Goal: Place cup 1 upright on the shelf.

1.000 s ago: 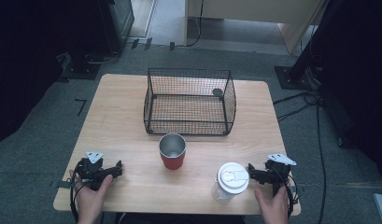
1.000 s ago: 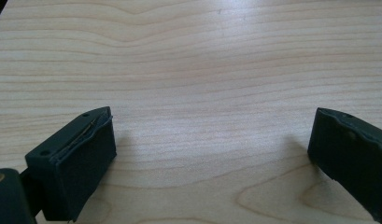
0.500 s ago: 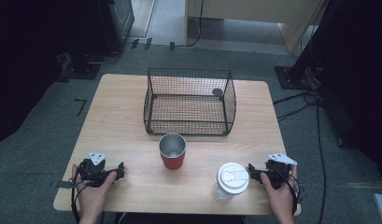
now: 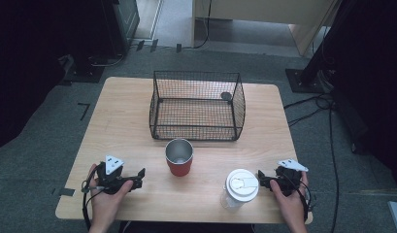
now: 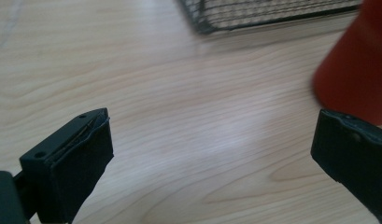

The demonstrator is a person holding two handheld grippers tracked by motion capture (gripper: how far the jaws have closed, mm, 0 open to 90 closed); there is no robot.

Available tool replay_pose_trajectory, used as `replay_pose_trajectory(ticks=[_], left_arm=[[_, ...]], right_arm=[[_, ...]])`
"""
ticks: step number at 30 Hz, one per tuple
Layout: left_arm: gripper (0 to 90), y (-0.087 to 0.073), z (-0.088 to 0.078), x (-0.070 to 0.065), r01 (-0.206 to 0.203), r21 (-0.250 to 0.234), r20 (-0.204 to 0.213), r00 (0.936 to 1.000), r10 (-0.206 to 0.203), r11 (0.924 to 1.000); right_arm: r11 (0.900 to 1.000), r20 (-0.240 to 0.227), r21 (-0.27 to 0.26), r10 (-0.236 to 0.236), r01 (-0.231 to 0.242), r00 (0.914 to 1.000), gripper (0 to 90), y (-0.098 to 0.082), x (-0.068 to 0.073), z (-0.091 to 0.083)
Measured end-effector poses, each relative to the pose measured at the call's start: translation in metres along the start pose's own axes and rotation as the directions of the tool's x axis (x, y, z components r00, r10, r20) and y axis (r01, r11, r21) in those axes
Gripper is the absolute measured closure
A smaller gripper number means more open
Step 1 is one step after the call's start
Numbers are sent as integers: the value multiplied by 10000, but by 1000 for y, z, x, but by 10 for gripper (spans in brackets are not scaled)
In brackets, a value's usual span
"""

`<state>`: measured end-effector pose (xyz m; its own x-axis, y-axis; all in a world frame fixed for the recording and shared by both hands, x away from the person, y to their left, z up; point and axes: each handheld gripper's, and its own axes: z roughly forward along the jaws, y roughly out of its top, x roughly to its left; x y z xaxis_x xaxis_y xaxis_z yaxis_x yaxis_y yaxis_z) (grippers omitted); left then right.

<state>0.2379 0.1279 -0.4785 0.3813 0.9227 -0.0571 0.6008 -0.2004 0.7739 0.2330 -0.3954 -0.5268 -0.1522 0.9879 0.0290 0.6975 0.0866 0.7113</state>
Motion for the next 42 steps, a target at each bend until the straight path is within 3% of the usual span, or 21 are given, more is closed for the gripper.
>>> replay_pose_trajectory(ticks=[6, 15, 22, 27, 42], left_arm=[[0, 9, 0, -19, -397, -256, 631, 9972, 412, 9989], [0, 18, 4, -45, -1000, -417, 1483, 9833, 1051, 9941], [0, 21, 8, -57, -1188, -453, 1794, 9758, 1251, 9919], [0, 23, 11, -66, -1341, -480, 2145, 9664, 1413, 9898], [0, 29, 23, -85, -1420, -502, 2667, 9520, 1503, 9886]], right_arm=[[10000, 1, -3, -4, 4, 10000, 0, 0, 0, 0], [10000, 3, -2, -5, 5, 10000, 0, 0, 0, 0], [10000, 3, -2, -6, 6, 10000, 0, 0, 0, 0], [10000, 2, -2, -8, 8, 10000, 0, 0, 0, 0], [10000, 3, -3, -8, 8, 10000, 0, 0, 0, 0]])
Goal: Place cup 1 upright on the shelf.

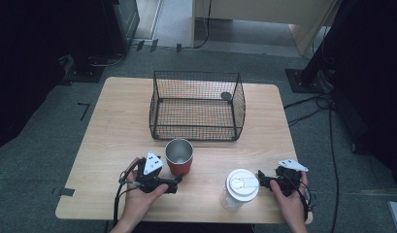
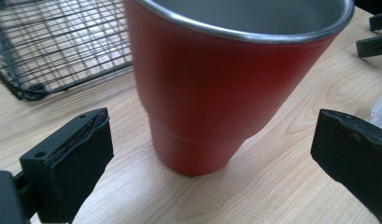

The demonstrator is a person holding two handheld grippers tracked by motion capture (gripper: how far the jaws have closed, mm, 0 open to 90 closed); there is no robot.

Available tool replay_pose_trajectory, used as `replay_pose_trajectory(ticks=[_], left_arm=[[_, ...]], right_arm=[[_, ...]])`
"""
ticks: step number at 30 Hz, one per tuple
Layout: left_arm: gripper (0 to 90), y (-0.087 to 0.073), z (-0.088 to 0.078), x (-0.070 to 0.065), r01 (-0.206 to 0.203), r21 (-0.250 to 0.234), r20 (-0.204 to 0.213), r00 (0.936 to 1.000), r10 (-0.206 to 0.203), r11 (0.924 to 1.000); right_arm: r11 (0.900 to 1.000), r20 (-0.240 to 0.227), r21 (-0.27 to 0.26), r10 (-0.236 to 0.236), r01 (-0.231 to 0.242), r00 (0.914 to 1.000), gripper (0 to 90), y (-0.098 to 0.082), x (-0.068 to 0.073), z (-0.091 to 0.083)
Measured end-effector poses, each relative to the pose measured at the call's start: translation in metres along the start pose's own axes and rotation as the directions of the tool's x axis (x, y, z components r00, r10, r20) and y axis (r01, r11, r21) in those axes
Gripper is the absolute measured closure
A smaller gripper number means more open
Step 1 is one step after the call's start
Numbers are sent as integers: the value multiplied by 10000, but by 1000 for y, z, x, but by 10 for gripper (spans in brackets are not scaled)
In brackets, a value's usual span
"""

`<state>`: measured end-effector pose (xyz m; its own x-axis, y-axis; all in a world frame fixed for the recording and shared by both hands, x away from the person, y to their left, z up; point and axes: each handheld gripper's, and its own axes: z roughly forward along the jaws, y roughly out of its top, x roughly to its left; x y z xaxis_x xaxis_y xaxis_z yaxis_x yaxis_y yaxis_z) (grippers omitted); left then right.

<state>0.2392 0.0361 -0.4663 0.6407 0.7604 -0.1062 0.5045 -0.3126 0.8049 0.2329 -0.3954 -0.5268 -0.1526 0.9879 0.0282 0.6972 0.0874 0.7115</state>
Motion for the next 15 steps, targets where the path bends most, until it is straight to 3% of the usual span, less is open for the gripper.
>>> replay_pose_trajectory(ticks=[15], left_arm=[[0, 7, 11, -6, 46, -318, 232, 9997, -39, 9995]], right_arm=[[10000, 0, 1, 2, -2, 10000, 0, 0, 0, 0]])
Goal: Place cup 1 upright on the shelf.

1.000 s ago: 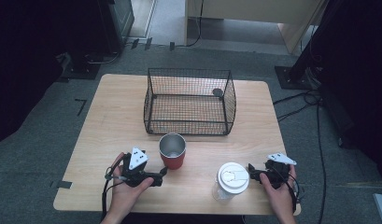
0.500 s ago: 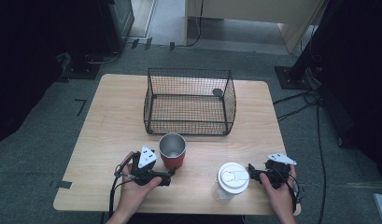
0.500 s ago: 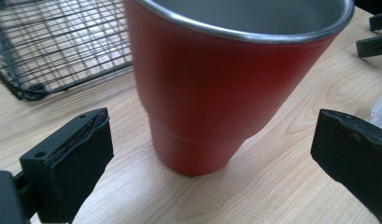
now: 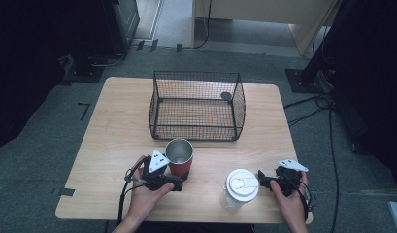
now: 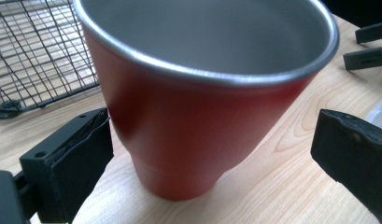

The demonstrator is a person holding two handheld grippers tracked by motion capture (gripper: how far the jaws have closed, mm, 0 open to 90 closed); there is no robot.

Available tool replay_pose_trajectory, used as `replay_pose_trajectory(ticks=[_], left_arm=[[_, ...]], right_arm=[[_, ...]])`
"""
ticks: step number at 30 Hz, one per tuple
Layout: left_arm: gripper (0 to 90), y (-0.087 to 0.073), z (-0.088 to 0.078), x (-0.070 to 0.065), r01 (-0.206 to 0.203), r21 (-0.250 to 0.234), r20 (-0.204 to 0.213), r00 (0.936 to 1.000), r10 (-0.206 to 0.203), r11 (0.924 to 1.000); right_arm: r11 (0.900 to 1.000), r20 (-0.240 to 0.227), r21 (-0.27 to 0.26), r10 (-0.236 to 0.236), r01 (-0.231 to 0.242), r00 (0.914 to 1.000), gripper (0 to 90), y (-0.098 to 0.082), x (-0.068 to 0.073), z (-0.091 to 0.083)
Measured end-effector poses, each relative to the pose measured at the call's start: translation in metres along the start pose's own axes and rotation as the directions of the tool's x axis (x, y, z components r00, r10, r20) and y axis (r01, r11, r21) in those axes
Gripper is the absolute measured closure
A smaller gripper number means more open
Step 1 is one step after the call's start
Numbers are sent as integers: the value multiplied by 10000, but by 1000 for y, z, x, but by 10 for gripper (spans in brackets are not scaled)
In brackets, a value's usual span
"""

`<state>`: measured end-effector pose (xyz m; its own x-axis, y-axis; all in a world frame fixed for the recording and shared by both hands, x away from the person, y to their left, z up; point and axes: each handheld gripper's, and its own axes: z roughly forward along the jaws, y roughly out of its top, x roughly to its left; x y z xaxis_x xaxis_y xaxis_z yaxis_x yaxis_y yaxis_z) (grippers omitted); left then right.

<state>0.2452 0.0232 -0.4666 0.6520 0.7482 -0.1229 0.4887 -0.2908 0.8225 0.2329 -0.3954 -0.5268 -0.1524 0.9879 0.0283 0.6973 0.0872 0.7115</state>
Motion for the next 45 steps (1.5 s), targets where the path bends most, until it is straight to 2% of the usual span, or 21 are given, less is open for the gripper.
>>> replay_pose_trajectory(ticks=[9, 23, 36, 39, 45], left_arm=[[1, 4, 7, -1, 42, -67, -335, 9994, -45, 10000], [24, 11, 14, 2, 242, -365, -480, 9985, -259, 9990], [42, 14, 23, 3, 249, -146, -468, 9986, -255, 9996], [51, 15, 24, 4, 203, -125, -490, 9986, -209, 9997], [63, 18, 26, 5, -172, -117, -554, 9983, 165, 9998]], right_arm=[[10000, -1, -1, 0, 0, 10000, 0, 0, 0, 0], [10000, -1, 2, -1, 1, 10000, 0, 0, 0, 0], [10000, -5, 0, 6, -6, 10000, 0, 0, 0, 0], [10000, -7, 1, 8, -8, 10000, 0, 0, 0, 0], [10000, -14, -3, 9, -9, 10000, 0, 0, 0, 0]])
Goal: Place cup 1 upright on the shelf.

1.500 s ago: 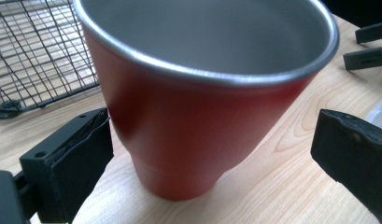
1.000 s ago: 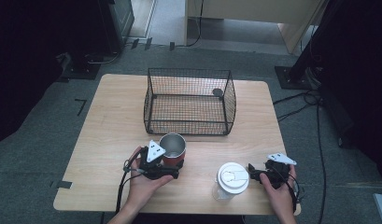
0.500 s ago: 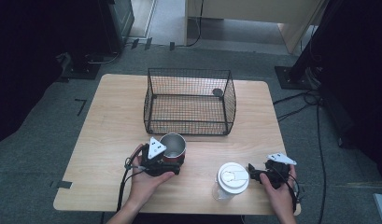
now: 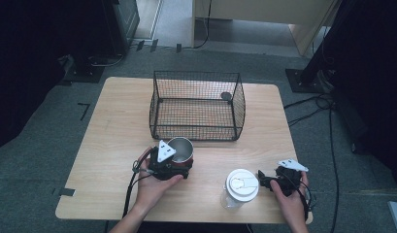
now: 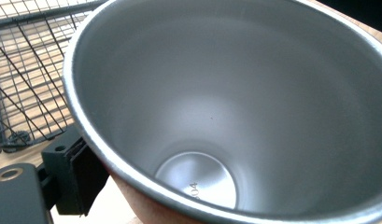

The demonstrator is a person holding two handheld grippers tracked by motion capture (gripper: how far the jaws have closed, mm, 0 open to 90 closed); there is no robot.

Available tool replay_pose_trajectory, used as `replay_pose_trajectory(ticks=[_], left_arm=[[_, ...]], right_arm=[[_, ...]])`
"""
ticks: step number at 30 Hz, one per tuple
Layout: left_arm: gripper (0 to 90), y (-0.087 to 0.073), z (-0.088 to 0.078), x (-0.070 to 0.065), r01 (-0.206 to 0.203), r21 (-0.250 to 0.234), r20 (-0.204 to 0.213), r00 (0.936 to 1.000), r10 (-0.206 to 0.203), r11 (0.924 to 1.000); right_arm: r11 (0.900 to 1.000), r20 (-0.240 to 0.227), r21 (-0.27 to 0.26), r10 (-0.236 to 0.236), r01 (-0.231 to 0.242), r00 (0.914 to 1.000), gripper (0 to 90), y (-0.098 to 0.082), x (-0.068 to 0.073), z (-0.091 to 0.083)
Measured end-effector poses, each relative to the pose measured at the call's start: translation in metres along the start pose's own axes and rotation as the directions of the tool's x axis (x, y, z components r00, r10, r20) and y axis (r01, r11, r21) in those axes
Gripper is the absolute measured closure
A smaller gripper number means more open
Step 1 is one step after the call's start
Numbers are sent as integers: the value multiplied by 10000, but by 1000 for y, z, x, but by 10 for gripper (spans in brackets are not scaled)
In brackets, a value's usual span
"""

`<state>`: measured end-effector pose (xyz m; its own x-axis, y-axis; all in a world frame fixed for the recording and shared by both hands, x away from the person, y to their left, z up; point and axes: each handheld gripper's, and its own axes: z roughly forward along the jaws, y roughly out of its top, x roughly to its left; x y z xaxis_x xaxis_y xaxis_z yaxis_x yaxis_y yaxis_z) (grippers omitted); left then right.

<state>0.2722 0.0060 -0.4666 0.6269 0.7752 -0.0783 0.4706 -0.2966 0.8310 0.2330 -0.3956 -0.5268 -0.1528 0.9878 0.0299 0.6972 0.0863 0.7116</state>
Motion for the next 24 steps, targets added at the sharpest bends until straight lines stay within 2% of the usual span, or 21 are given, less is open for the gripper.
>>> replay_pose_trajectory(ticks=[4, 14, 17, 24], left_arm=[[71, 1, 1, 1, -101, -153, -69, 9999, 100, 9998], [77, 6, 5, 8, -385, -70, 62, 9992, 385, 9992], [78, 9, 5, 9, -316, -120, 87, 9995, 317, 9994], [79, 23, -6, 2, -462, -465, 375, 9981, 479, 9979]], right_arm=[[10000, 3, -3, -10, 10, 10000, 0, 0, 0, 0], [10000, 8, 5, -23, 23, 10000, 0, 0, 0, 0], [10000, -2, 11, -26, 26, 10000, 0, 0, 0, 0], [10000, -5, 3, -19, 19, 10000, 0, 0, 0, 0]])
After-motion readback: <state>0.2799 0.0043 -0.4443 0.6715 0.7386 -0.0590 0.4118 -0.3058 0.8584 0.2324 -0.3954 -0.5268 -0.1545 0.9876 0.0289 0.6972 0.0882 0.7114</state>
